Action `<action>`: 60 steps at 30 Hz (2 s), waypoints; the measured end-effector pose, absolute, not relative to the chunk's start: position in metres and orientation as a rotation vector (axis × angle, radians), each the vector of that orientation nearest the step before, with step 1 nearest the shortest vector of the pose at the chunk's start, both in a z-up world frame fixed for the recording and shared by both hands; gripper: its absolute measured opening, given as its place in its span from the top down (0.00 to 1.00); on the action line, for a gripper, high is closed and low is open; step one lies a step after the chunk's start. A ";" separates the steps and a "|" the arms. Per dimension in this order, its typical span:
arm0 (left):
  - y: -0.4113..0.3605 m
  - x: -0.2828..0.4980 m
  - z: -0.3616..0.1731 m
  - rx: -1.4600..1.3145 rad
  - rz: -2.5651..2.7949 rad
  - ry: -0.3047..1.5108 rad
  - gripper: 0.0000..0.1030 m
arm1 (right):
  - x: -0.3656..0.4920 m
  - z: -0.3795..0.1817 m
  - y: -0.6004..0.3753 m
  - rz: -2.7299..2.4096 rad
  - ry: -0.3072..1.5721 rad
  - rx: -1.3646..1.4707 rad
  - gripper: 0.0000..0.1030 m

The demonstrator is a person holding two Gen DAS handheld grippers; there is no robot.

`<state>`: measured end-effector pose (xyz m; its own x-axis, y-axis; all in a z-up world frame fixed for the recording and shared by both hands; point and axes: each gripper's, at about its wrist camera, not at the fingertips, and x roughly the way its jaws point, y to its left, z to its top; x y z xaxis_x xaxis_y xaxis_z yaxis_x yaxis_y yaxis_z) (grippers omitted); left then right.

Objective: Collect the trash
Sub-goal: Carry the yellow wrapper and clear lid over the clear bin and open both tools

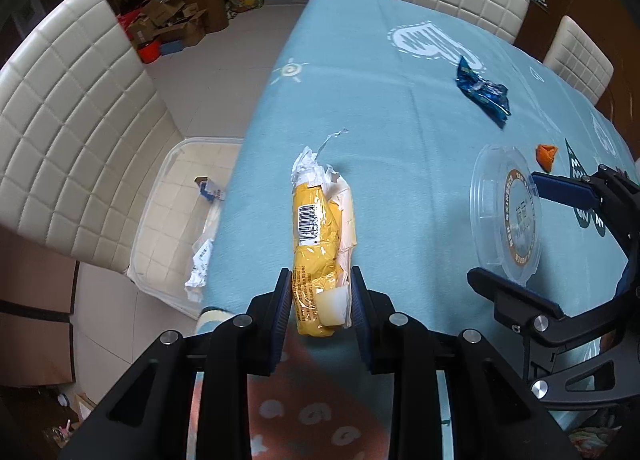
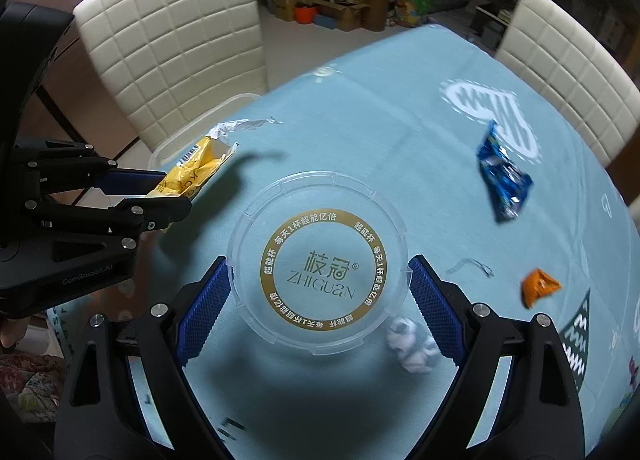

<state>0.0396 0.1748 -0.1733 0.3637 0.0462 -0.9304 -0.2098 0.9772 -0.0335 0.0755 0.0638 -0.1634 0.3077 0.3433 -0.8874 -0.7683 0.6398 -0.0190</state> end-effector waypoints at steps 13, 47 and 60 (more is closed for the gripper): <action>0.244 0.028 -0.173 -0.214 0.277 1.172 0.73 | 0.081 -0.157 0.144 0.891 0.973 -0.550 0.14; 0.346 0.072 -0.211 -0.286 0.459 1.218 0.32 | 0.144 -0.182 0.229 0.975 1.023 -0.534 0.14; 0.362 0.043 -0.218 -0.291 0.535 1.246 0.31 | 0.129 -0.183 0.266 1.036 0.976 -0.602 0.07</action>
